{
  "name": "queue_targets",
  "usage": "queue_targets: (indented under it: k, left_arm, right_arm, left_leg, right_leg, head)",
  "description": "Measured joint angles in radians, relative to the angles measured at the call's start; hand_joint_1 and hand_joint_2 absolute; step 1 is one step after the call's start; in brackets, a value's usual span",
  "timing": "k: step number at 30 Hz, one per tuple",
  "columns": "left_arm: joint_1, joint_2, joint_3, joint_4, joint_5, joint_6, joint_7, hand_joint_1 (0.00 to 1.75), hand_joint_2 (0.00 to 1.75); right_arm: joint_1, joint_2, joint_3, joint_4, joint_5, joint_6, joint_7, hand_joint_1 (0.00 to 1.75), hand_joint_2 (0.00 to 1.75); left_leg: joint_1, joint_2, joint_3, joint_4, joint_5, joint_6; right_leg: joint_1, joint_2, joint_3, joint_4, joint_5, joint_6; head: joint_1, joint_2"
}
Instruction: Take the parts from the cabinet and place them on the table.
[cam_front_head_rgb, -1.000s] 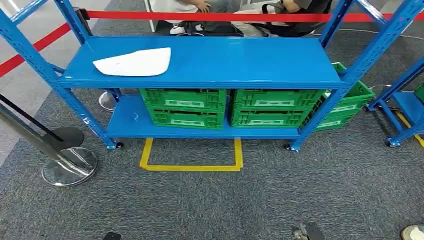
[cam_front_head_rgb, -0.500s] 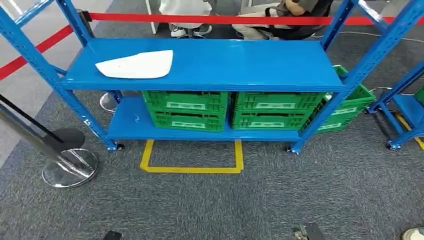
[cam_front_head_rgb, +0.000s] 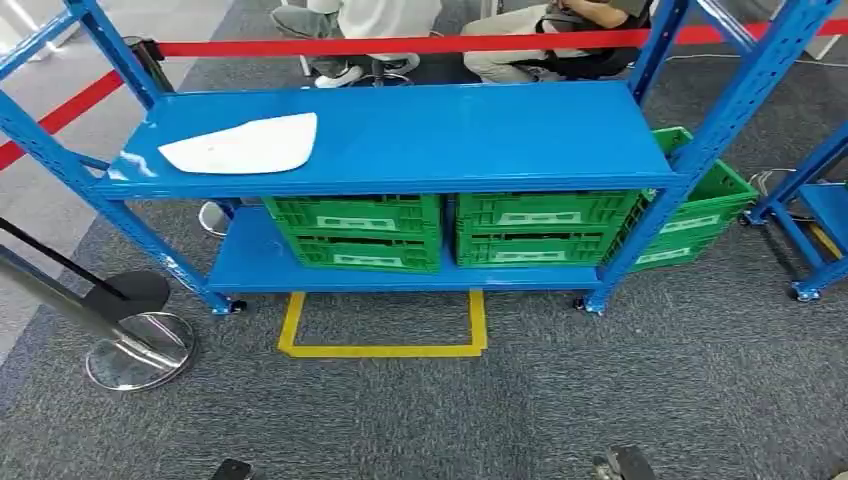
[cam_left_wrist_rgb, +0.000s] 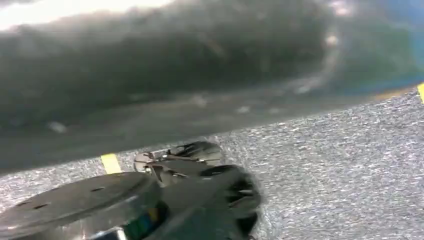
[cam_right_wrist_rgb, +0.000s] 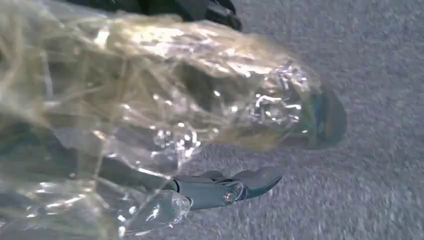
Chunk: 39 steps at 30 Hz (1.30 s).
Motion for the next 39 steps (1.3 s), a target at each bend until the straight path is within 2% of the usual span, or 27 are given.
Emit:
queue_targets:
  k: [1,2,3,4,6,8,9,10,11,12,13,15,16,17,18,19,21,22,23,24,25,26,27,30,35,39]
  left_arm:
    - [0.003,0.0,0.0,0.0,0.0,0.006,0.003,0.0,0.0]
    - [0.005,0.0,0.0,0.0,0.0,0.008,0.005,0.0,0.0]
    - [0.006,0.0,0.0,0.0,0.0,0.007,0.005,0.0,0.0]
    - [0.006,0.0,0.0,0.0,0.002,0.002,0.004,0.0,0.0]
    - [0.006,0.001,0.0,0.0,0.002,-0.011,0.003,0.0,0.0]
    - [0.006,0.0,0.0,0.0,0.002,-0.013,0.001,0.0,0.0]
    - [0.005,0.0,0.0,0.0,0.002,-0.013,0.001,0.0,0.0]
    - [0.008,0.0,0.0,0.0,0.002,-0.013,-0.001,0.0,0.0]
    - [0.01,0.0,0.0,0.0,0.001,-0.013,-0.002,0.0,0.0]
    - [0.012,0.0,0.0,0.0,0.0,-0.013,-0.002,0.0,0.0]
    - [0.011,0.001,0.0,0.0,0.0,-0.011,-0.003,0.0,0.0]
    - [0.006,0.0,0.0,0.0,-0.002,-0.01,-0.003,0.0,0.0]
    - [0.006,-0.003,0.0,0.0,-0.002,-0.01,-0.003,0.0,0.0]
    - [0.006,-0.003,0.0,0.0,-0.003,-0.01,-0.003,0.0,0.0]
    - [0.008,-0.004,0.0,0.0,-0.003,-0.009,-0.003,0.0,0.0]
    - [0.009,-0.005,0.0,0.0,-0.004,-0.009,-0.003,0.0,0.0]
    - [0.008,-0.006,0.0,0.0,-0.004,-0.009,-0.003,0.0,0.0]
    - [0.008,-0.008,0.0,0.0,-0.005,-0.009,-0.003,0.0,0.0]
    - [0.005,-0.008,0.0,0.0,-0.005,-0.008,-0.003,0.0,0.0]
    - [0.004,-0.008,0.0,0.0,-0.005,-0.008,-0.003,0.0,0.0]
    - [0.005,-0.009,0.0,0.0,-0.005,-0.008,-0.003,0.0,0.0]
    - [0.006,-0.008,0.0,0.0,-0.006,-0.008,-0.003,0.0,0.0]
    - [0.005,-0.007,0.0,0.0,-0.006,-0.008,-0.003,0.0,0.0]
    - [0.0,-0.008,0.0,0.0,-0.005,0.003,-0.003,0.0,0.0]
    - [0.002,-0.008,0.0,0.0,-0.005,0.025,0.003,0.0,0.0]
    - [0.002,-0.009,0.0,0.0,-0.004,0.032,0.006,0.0,0.0]
  right_arm:
    - [0.001,0.0,0.0,0.0,0.0,0.0,0.0,0.0,0.0]
    - [0.002,0.0,0.001,0.0,0.0,0.0,0.0,0.0,0.0]
    - [0.005,0.0,0.001,0.0,0.0,0.0,0.0,0.0,0.0]
    - [0.006,0.0,0.002,0.0,0.0,0.0,0.0,0.0,0.0]
    - [0.006,0.001,0.002,0.0,0.0,0.0,0.0,0.0,0.0]
    - [0.004,0.002,0.002,0.0,0.0,0.0,0.001,0.0,0.0]
    - [0.004,0.002,0.002,0.0,0.0,0.0,0.001,0.0,0.0]
    - [0.005,0.002,0.003,0.0,0.0,0.0,0.001,0.0,0.0]
    - [0.004,0.002,0.003,0.0,0.0,0.0,0.001,0.0,0.0]
    - [0.002,0.001,0.003,0.0,0.0,0.0,0.001,0.0,0.0]
    - [-0.002,0.001,0.003,0.0,0.0,0.0,0.001,0.0,0.0]
    - [-0.004,0.001,0.003,0.0,0.001,0.001,0.001,0.0,0.0]
    - [-0.001,0.001,0.003,0.0,0.001,0.001,0.001,0.0,0.0]
    - [0.001,0.001,0.003,0.0,0.001,0.001,0.002,0.0,0.0]
    - [0.003,0.001,0.003,0.0,0.001,0.0,0.002,0.0,0.0]
    - [0.003,0.001,0.003,0.0,0.001,0.0,0.002,0.0,0.0]
    - [0.003,0.001,0.003,0.0,0.001,0.0,0.002,0.0,0.0]
    - [0.002,0.0,0.003,0.0,0.001,0.0,0.002,0.0,0.0]
    - [0.0,0.0,0.003,0.0,0.001,0.0,0.001,0.0,0.0]
    - [0.0,0.0,0.003,0.0,0.001,0.0,0.002,0.0,0.0]
    - [0.004,0.0,0.003,0.0,0.001,0.0,0.002,0.0,0.0]
    - [0.008,0.0,0.003,0.0,0.001,0.0,0.002,0.0,0.0]
    - [0.007,0.0,0.003,0.0,0.001,0.0,0.002,0.0,0.0]
    - [0.006,0.0,0.003,0.0,0.001,0.0,0.001,0.0,0.0]
    - [0.006,0.0,0.003,0.0,-0.002,0.001,-0.002,0.0,0.0]
    - [0.006,0.0,0.003,0.0,-0.003,0.0,-0.002,0.0,0.0]
  left_leg:
    - [0.0,0.0,-0.047,0.071,-0.019,0.0]
    - [0.0,0.0,-0.077,0.1,-0.01,0.002]
    - [-0.001,0.0,-0.082,0.08,0.029,0.005]
    - [-0.002,0.0,-0.067,0.025,0.084,0.01]
    - [-0.006,0.0,-0.016,-0.137,0.202,0.026]
    - [-0.012,0.001,0.013,-0.19,0.17,0.033]
    - [-0.013,0.003,0.01,-0.19,0.161,0.032]
    - [-0.012,0.0,0.01,-0.204,0.16,0.041]
    - [-0.011,0.0,0.018,-0.208,0.159,0.047]
    - [-0.006,-0.001,0.034,-0.213,0.161,0.052]
    - [-0.006,-0.001,0.043,-0.213,0.157,0.057]
    - [-0.009,0.0,0.052,-0.212,0.146,0.062]
    - [-0.012,0.0,0.055,-0.212,0.144,0.063]
    - [-0.014,0.0,0.061,-0.212,0.139,0.065]
    - [-0.015,-0.001,0.068,-0.212,0.134,0.065]
    - [-0.016,-0.002,0.078,-0.212,0.127,0.064]
    - [-0.017,-0.002,0.102,-0.212,0.112,0.059]
    - [-0.017,-0.001,0.103,-0.214,0.109,0.056]
    - [-0.017,-0.001,0.1,-0.211,0.108,0.049]
    - [-0.017,0.0,0.099,-0.213,0.103,0.042]
    - [-0.018,0.0,0.104,-0.203,0.106,0.036]
    - [-0.02,0.001,0.106,-0.205,0.1,0.043]
    - [-0.019,0.001,0.108,-0.206,0.102,0.05]
    - [-0.019,0.002,0.115,-0.221,0.097,0.052]
    - [-0.018,0.002,0.115,-0.227,0.098,0.05]
    - [-0.018,0.002,0.116,-0.229,0.099,0.037]
  right_leg:
    - [0.002,0.001,0.004,0.0,-0.005,-0.002]
    - [0.003,0.003,0.01,0.0,-0.011,-0.002]
    - [0.004,0.005,0.019,0.0,-0.017,-0.001]
    - [0.005,0.007,0.03,0.0,-0.025,-0.001]
    - [0.005,0.009,0.046,-0.001,-0.041,0.007]
    - [0.01,0.011,0.042,-0.001,-0.056,0.02]
    - [0.009,0.008,0.043,-0.015,-0.055,0.026]
    - [0.009,0.006,0.061,-0.002,-0.04,0.037]
    - [0.009,0.005,0.065,-0.007,-0.04,0.044]
    - [0.007,0.003,0.055,0.002,-0.051,0.046]
    - [0.007,0.003,0.041,0.039,-0.071,0.047]
    - [0.008,0.002,-0.045,0.185,-0.138,0.055]
    - [0.008,0.003,-0.092,0.255,-0.166,0.055]
    - [0.009,0.003,-0.122,0.286,-0.167,0.055]
    - [0.009,0.003,-0.131,0.272,-0.14,0.051]
    - [0.01,0.003,-0.117,0.216,-0.09,0.046]
    - [0.015,0.002,-0.054,0.035,0.035,0.033]
    - [0.018,-0.003,-0.05,0.025,0.019,0.025]
    - [0.025,-0.006,-0.051,0.011,-0.013,0.023]
    - [0.026,-0.004,-0.041,0.012,0.013,0.013]
    - [0.025,-0.004,-0.041,0.008,0.022,0.007]
    - [0.022,-0.004,-0.034,0.008,0.029,0.019]
    - [0.023,-0.003,-0.033,0.008,0.027,0.018]
    - [0.025,-0.003,-0.033,0.008,0.02,0.01]
    - [0.026,-0.003,-0.033,0.008,0.017,0.005]
    - [0.026,-0.003,-0.032,0.008,0.017,0.004]
  head:
    - [0.0,0.0]
    - [-0.001,0.0]
    - [0.0,0.0]
    - [-0.001,0.0]
    - [-0.001,0.0]
    - [-0.003,0.0]
    - [-0.002,0.0]
    - [-0.001,0.0]
    - [-0.003,0.0]
    - [-0.001,0.0]
    - [0.003,0.0]
    - [0.004,0.0]
    - [0.005,0.0]
    - [0.005,0.0]
    - [0.005,0.0]
    - [0.005,0.0]
    - [0.005,0.0]
    - [0.003,0.0]
    - [0.005,0.0]
    - [0.006,0.0]
    - [0.003,0.0]
    - [0.005,0.0]
    - [0.002,0.0]
    - [0.002,0.0]
    - [0.002,0.0]
    - [0.002,0.0]
